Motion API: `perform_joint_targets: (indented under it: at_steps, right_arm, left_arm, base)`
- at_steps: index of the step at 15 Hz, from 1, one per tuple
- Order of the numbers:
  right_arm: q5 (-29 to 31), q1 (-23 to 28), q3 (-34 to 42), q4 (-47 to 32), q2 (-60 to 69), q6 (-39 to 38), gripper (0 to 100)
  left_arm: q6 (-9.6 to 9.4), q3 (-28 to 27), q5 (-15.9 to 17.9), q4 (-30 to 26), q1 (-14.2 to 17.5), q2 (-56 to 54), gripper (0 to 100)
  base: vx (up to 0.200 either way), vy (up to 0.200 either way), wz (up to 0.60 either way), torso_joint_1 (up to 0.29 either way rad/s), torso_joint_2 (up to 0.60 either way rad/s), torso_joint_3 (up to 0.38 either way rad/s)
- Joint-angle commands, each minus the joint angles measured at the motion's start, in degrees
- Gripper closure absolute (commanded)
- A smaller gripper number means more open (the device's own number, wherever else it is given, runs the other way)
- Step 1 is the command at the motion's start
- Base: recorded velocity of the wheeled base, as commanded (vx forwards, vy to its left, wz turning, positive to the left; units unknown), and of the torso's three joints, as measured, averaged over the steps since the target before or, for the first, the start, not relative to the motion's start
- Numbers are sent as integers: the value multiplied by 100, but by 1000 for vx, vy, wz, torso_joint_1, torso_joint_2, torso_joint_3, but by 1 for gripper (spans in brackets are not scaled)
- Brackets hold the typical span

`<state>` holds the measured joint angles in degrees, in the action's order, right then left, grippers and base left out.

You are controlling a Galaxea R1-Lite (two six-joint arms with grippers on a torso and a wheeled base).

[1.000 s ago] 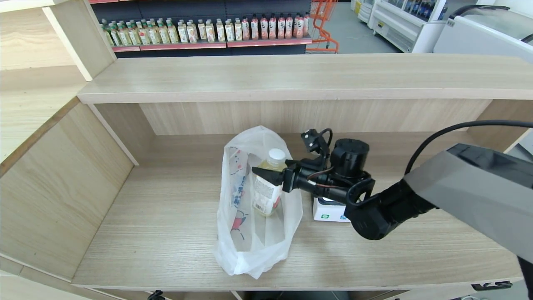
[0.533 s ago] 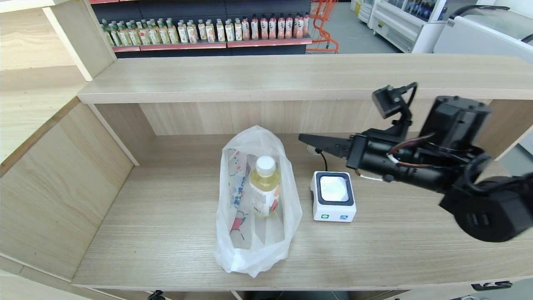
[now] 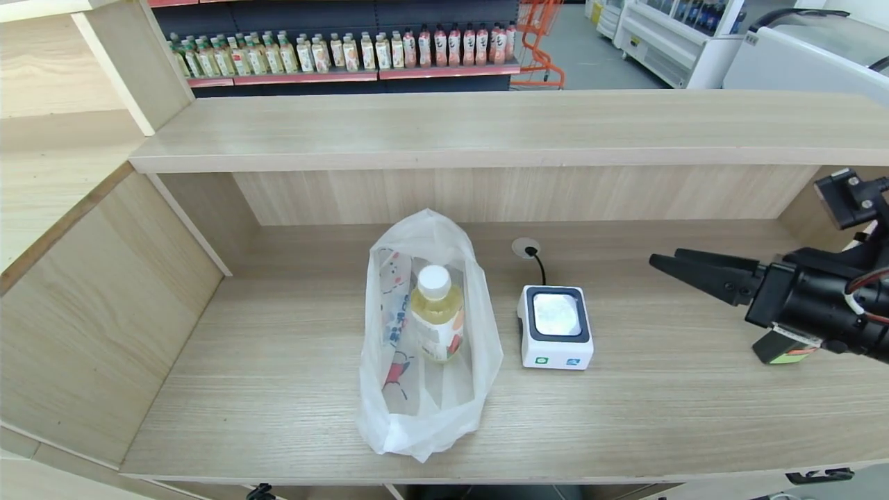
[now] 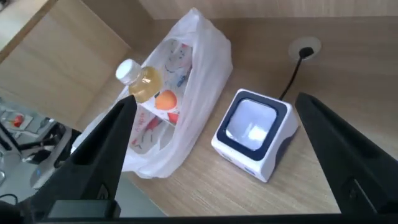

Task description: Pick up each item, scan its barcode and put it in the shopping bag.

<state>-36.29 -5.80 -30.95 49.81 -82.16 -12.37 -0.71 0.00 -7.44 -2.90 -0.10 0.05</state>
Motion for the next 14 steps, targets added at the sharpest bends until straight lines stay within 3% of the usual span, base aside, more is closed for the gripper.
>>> perform_joint_targets:
  at_steps: [1,7,10,14]
  right_arm:
    - [-1,264,142,2,174,51,0]
    - [8,1248,265,-332,192,174,0]
    - [26,1732,212,-648,113,886,0]
    - [289,1916,28,-701,69,1211,0]
  left_arm:
    - [0,0,-3,0,-8,153,0]
    - [18,0,-3,0,1,-5,0]
    - [18,0,-3,0,1,4,0]
    - [9,0,-3,0,1,4,0]
  base:
    - [0,0,0,0,0,0]
    - [-200,0,0,5,0,3]
    - [0,0,0,0,0,0]
    - [0,-200,0,7,6,1]
